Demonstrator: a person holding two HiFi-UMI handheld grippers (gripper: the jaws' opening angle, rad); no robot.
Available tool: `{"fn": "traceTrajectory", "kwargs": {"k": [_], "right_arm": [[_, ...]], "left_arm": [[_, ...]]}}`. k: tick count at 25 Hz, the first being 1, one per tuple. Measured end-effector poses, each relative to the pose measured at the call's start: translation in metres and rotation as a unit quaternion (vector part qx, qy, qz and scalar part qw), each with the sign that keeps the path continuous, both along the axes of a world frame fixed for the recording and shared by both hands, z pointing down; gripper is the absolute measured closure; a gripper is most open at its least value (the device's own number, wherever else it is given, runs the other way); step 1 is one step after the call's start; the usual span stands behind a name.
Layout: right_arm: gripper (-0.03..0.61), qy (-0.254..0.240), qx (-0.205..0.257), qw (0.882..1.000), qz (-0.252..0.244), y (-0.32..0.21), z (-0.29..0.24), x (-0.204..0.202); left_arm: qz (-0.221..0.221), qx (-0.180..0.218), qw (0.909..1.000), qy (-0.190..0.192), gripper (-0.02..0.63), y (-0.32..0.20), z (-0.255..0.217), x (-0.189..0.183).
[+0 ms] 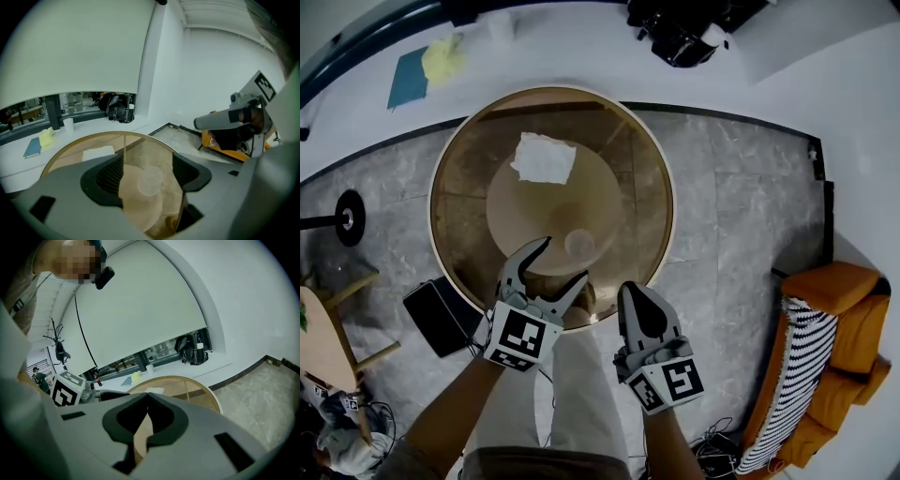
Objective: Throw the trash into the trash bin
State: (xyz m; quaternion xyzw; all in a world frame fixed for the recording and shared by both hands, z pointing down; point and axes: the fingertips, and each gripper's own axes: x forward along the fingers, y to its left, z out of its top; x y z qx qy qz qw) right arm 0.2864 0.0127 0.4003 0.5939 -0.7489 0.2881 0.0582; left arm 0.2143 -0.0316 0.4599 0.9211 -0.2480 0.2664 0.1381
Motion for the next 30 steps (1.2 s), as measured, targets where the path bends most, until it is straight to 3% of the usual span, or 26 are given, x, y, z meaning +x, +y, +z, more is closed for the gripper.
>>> {"fn": "traceTrajectory", "kwargs": {"k": [11, 16, 27, 30], "right_arm": [[0.561, -0.009, -0.014, 1.000, -0.006, 0.011, 0.009, 0.002], [0.561, -0.008, -0.017, 1.000, -0.006, 0.016, 0.011, 0.007], [0.561, -0.011, -0.022, 1.000, -0.011, 0.018, 0.017, 0.012], [0.561, -0.012, -0.022, 1.000, -0.017, 0.017, 0.017, 0.011]], "left_arm": [[0.024, 0.004, 0.9978, -0.062, 0.288, 0.003, 0.078, 0.027], [0.060, 0.019, 0.9934, -0.096, 0.288, 0.004, 0.104, 0.039], [0.050, 0.020, 0.9943, -0.092, 0.292, 0.000, 0.106, 0.048], [0.040, 0.010, 0.9950, -0.091, 0.324, -0.002, 0.107, 0.047]]}}
